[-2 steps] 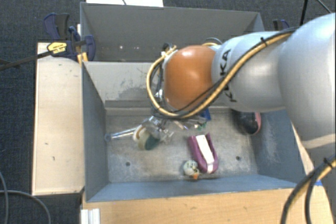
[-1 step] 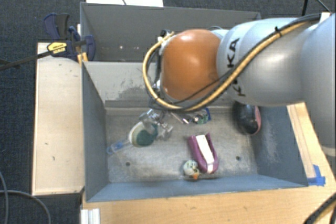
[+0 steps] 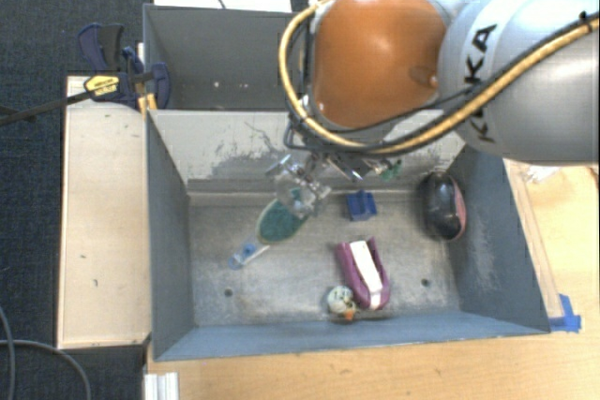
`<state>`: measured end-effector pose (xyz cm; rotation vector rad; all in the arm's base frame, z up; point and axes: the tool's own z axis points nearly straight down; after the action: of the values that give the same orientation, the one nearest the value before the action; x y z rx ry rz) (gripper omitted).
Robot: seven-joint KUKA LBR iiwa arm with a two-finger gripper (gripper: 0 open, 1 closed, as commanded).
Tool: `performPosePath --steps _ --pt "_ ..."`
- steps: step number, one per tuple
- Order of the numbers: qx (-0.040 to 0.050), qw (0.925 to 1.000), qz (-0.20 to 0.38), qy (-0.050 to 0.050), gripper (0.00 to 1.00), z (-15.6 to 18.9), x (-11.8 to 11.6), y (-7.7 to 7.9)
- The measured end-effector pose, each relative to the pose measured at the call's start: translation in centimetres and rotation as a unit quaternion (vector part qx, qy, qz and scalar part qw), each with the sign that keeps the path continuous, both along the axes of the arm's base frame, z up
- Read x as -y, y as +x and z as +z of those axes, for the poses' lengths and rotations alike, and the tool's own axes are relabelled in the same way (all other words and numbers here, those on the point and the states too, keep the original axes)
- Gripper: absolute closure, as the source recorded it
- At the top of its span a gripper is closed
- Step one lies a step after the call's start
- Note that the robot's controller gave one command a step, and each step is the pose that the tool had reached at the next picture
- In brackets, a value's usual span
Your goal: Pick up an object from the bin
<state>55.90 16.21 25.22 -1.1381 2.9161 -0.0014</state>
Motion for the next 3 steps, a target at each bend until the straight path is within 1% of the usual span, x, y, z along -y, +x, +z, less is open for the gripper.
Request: performPosePath --steps 1,2,3 --pt "-0.0069 0.9981 -0.061 -0.001 1.00 -4.8 -2.3 -6.6" --pt "-0.0055 0.9948 0.102 -0.002 1.00 -9.2 4.7 -6.9" --pt "-0.0029 0.9986 0.053 -0.001 1.00 -10.8 4.4 -1.0"
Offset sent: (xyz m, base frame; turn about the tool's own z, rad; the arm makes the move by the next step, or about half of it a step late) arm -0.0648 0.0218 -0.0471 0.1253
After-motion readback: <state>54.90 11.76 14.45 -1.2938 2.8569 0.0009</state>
